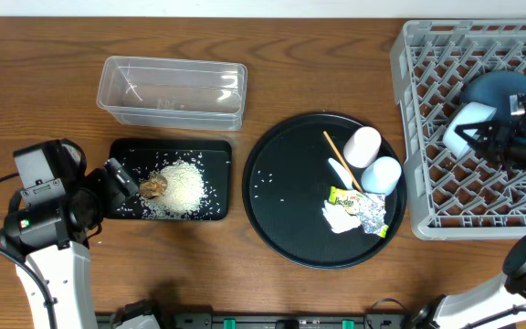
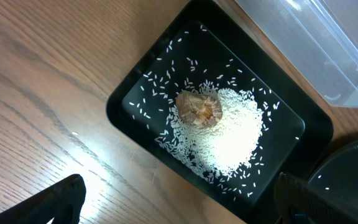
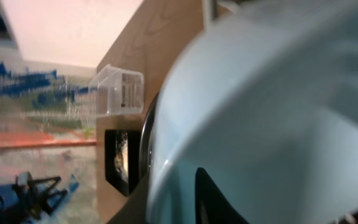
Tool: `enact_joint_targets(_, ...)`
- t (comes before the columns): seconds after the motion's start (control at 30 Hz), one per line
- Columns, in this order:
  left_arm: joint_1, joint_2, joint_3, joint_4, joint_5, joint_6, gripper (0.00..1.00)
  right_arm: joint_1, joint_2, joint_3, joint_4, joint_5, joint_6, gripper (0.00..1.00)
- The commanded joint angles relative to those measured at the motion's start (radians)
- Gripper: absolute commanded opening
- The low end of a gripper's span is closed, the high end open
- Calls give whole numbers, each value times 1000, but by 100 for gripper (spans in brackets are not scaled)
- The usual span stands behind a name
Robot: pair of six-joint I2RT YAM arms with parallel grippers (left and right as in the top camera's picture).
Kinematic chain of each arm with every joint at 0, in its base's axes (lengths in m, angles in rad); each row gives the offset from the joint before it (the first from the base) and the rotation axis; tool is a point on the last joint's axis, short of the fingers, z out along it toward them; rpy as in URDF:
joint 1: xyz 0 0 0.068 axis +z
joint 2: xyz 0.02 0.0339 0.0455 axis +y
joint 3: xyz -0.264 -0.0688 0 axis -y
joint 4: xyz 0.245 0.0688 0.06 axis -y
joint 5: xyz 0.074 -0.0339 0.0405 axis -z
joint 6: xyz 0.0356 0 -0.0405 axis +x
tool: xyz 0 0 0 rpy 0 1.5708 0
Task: Sort waste into correct bins and load items into the dishwasher rack
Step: 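Lower the bowl into the rack and open the right gripper, then move the right gripper left to the light-blue cup on the tray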
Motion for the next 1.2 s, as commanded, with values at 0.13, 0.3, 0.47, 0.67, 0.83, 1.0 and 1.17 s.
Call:
enact_joint_targets(0.13,5,-1,20,-3,-3,20,98,-26,-164,0,-19,394,320,17)
enact_joint_targets(0.3,5,-1,20,-3,-3,20,98,-26,-352,0,-63,715,480,19)
enact_joint_targets(0.47,5,-1,20,-3,-3,20,98,-26,-529,0,-89,768,525,74)
enact_joint_targets(0.67,5,-1,20,-2,-3,20,98,-24,-691,0,-119,513,432,82)
enact_joint_targets(0.83,5,-1,20,-3,-3,20,98,48,-785,-1,-167,406,345,82)
enact_joint_targets(1.0,5,-1,20,-3,-3,20,98,216,-821,-2,-220,574,338,81)
enact_joint_targets(1.17,5,-1,20,-2,-3,20,98,388,-796,-15,-232,717,350,81)
